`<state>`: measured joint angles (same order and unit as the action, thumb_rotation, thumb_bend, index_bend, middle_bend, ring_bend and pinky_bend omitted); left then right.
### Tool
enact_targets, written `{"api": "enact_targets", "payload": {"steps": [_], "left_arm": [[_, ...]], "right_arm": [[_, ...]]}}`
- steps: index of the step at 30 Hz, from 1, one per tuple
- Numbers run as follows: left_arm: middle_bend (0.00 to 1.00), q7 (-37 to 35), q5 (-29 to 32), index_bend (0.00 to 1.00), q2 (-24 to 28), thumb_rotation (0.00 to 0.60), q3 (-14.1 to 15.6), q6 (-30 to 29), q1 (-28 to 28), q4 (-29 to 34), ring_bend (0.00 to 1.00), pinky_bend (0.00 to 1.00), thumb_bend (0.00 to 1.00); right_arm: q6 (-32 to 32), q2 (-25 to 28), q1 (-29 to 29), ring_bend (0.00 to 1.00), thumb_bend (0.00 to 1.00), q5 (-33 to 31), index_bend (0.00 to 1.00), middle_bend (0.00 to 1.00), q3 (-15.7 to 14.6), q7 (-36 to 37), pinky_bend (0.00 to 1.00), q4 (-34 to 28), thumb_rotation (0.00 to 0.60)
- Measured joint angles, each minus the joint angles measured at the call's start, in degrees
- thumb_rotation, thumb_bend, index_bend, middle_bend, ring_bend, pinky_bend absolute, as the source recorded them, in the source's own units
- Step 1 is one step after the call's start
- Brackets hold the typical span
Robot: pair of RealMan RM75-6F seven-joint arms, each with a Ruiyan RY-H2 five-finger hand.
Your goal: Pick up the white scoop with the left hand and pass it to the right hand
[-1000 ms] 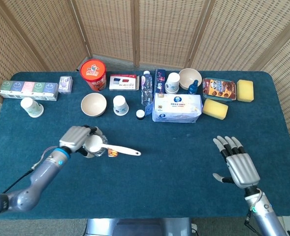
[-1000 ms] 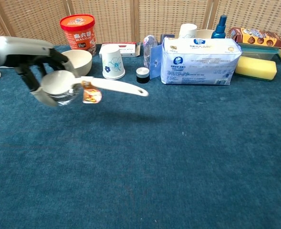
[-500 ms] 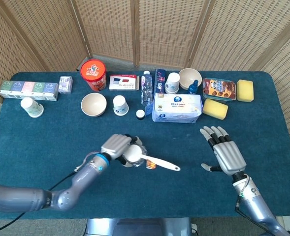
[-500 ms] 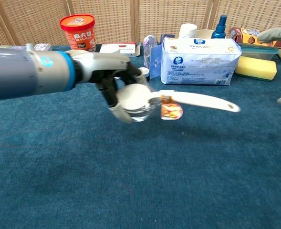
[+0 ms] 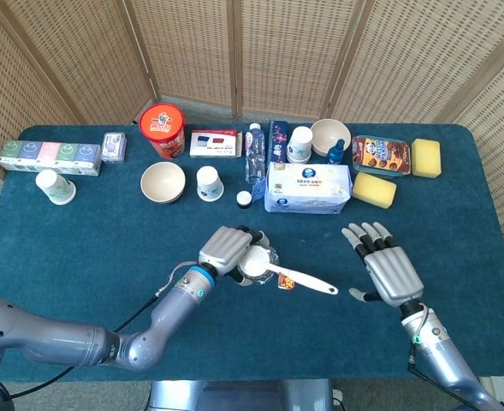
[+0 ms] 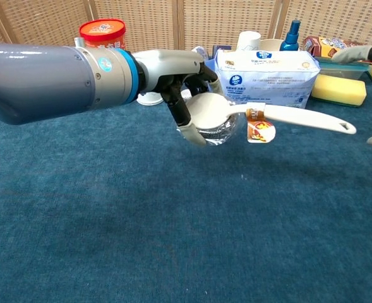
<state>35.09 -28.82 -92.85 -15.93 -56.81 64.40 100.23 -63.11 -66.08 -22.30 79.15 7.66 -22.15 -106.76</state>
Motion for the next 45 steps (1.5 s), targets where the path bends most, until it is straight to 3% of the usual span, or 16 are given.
{"api": "enact_targets", "payload": {"steps": [15,24,27,30,31,33,35,38,41,45], "left_arm": [[0.34,1.44,-1.43,0.31,-6.52,0.6,-0.28,-7.94,1.46,-2.85,0.22,0.35,0.02],[0.34,2.28,-3.0,0.3,-11.49,0.6,-1.17,-12.57,1.38,-4.82,0.22,0.35,0.02],[0.34,1.75,-2.71,0.3,-12.34,0.6,-2.18,-12.96,1.12,-4.83,0.22,0.35,0.01],[0.34,1.96,-2.73,0.3,-13.22,0.6,-2.55,-13.64,1.0,-5.16,0.22,0.35,0.01],[0.34,2.04,-2.71,0.3,-13.62,0.6,-2.68,-13.82,0.94,-5.31,0.22,0.35,0.01],[0.34,1.95,-2.74,0.3,-14.23,0.6,-2.98,-14.03,0.82,-5.56,0.22,0.35,0.01],[0.34,2.1,-2.98,0.3,-14.77,0.6,-3.08,-14.24,0.74,-5.9,0.22,0.35,0.01],[0.34,2.37,-3.38,0.3,-15.34,0.6,-3.23,-14.51,0.54,-6.14,0.22,0.35,0.01],[0.34,2.52,-3.44,0.3,-15.47,0.6,-3.53,-14.51,0.24,-6.13,0.22,0.35,0.01],[0.34,2.74,-3.73,0.3,-15.33,0.6,-3.83,-14.54,-0.12,-5.77,0.22,0.35,0.01]], "right_arm": [[1.85,-1.53,-3.37,0.0,0.0,-5.34,0.0,0.0,0.07,-7.9,0.0,-6.4,0.506],[1.09,-5.43,-6.1,0.0,0.0,-12.82,0.0,0.0,1.82,-13.14,0.0,-6.69,0.508],[0.25,-7.09,-6.95,0.01,0.0,-14.66,0.0,0.03,2.18,-15.01,0.06,-6.37,0.511],[-1.09,-8.76,-7.51,0.13,0.02,-16.1,0.01,0.16,2.44,-16.19,0.18,-6.16,0.53],[-1.73,-9.34,-7.69,0.2,0.08,-16.38,0.04,0.23,2.51,-16.77,0.26,-6.11,0.555],[-2.63,-10.27,-7.97,0.39,0.32,-16.83,0.22,0.43,2.57,-17.67,0.5,-6.08,0.597],[-3.53,-11.31,-8.33,0.58,0.57,-17.51,0.42,0.62,2.67,-18.68,0.73,-6.11,0.6],[-4.19,-12.44,-8.81,0.8,0.84,-19.02,0.65,0.83,2.75,-19.74,0.96,-6.25,0.6],[-5.03,-13.51,-9.29,0.89,0.92,-20.78,0.74,0.92,2.81,-21.0,1.0,-6.29,0.6],[-6.1,-14.42,-9.64,0.93,0.94,-21.71,0.78,0.96,2.57,-21.95,1.0,-5.93,0.6]]}}
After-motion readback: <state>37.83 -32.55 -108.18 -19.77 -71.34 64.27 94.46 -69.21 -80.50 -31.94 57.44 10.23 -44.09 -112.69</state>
